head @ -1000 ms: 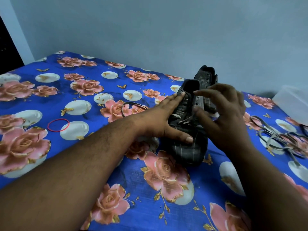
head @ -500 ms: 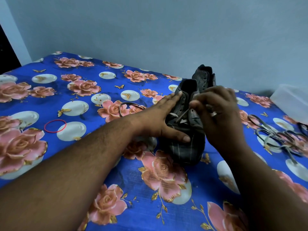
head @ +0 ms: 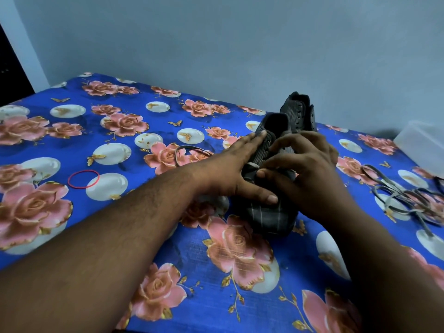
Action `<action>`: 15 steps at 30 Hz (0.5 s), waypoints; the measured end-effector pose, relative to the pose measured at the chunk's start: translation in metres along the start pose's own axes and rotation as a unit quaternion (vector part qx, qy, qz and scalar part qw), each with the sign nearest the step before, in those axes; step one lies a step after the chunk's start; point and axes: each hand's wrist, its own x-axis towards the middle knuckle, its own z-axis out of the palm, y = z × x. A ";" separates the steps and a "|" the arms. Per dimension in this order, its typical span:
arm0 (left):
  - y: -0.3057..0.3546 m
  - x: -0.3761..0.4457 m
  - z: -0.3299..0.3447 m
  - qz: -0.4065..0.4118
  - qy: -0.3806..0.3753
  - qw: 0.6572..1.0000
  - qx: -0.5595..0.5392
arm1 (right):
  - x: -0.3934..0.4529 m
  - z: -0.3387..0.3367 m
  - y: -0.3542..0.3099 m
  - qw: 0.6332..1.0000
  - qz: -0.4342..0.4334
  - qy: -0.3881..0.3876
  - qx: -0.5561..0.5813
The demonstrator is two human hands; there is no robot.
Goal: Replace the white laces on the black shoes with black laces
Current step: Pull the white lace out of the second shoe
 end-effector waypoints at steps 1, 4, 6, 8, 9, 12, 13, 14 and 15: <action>0.000 0.000 0.000 -0.001 0.000 1.000 -0.002 | 0.000 0.002 0.000 1.000 -0.002 0.011 0.004; 0.001 0.000 0.000 0.000 0.003 1.000 -0.003 | 0.003 -0.001 -0.003 0.994 0.021 0.094 0.047; 0.001 0.000 0.000 0.002 0.004 1.000 -0.001 | 0.004 -0.007 -0.003 0.982 0.046 0.164 0.083; 0.000 0.000 0.001 0.001 0.005 1.000 -0.003 | 0.003 -0.009 -0.002 0.976 0.074 0.186 0.084; 0.000 0.000 0.001 0.001 0.007 1.000 -0.003 | 0.003 -0.009 -0.002 0.978 0.088 0.173 0.080; -0.002 0.002 0.001 0.004 0.012 1.000 0.002 | 0.002 -0.007 -0.003 0.989 0.095 0.087 0.066; -0.002 0.002 0.001 0.005 0.012 1.000 0.003 | 0.001 -0.007 -0.003 0.993 0.085 0.058 0.054; -0.001 0.002 0.001 0.006 0.010 1.000 0.002 | 0.000 -0.006 -0.003 0.996 0.074 0.033 0.042; -0.001 0.001 0.001 0.004 0.007 1.000 0.000 | -0.001 -0.004 -0.003 0.997 0.065 0.012 0.031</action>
